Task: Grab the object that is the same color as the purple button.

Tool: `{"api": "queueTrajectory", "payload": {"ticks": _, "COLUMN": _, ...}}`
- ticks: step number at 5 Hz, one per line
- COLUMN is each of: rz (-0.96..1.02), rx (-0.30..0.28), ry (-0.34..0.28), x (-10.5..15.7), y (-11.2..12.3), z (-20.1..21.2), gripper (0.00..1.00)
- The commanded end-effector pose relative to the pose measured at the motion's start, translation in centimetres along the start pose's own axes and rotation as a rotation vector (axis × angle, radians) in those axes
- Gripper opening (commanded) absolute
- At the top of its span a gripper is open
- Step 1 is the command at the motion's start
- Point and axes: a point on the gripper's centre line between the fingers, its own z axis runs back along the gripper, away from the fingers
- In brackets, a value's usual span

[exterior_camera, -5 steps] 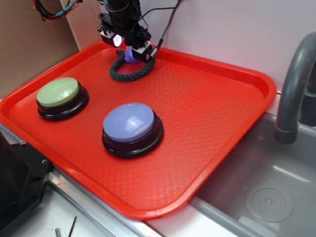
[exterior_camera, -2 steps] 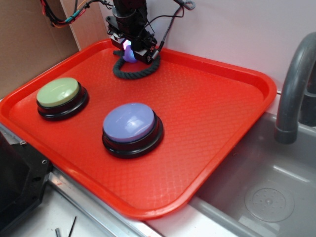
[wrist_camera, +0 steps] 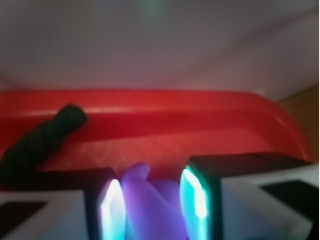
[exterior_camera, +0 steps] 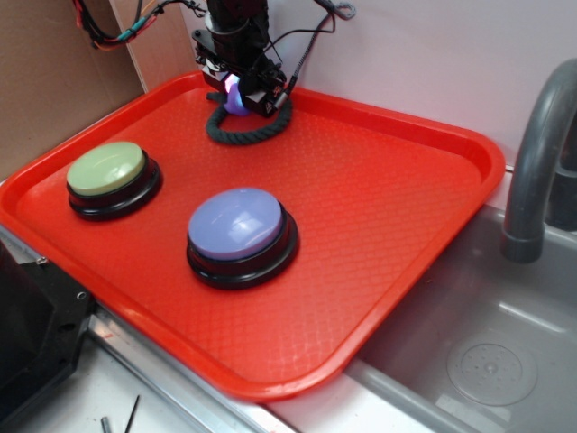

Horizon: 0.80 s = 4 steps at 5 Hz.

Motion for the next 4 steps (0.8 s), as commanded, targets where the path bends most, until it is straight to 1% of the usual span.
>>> {"api": "queueTrajectory", "payload": {"ticks": 1, "rz": 0.122, "rx": -0.120, "ry": 0.004, "x": 0.0, "y": 0.5, "z": 7.2, "gripper": 0.00}}
{"api": "queueTrajectory", "payload": {"ticks": 2, "rz": 0.151, "rx": -0.198, "ry": 0.053, "x": -0.7, "y": -0.3, "z": 11.7, "gripper": 0.00}}
{"api": "queueTrajectory", "payload": {"ticks": 3, "rz": 0.127, "rx": -0.334, "ry": 0.056, "x": -2.6, "y": -1.0, "z": 15.9, "gripper": 0.00}}
{"api": "queueTrajectory", "payload": {"ticks": 4, "rz": 0.143, "rx": -0.337, "ry": 0.036, "x": -5.0, "y": -1.0, "z": 18.3, "gripper": 0.00}}
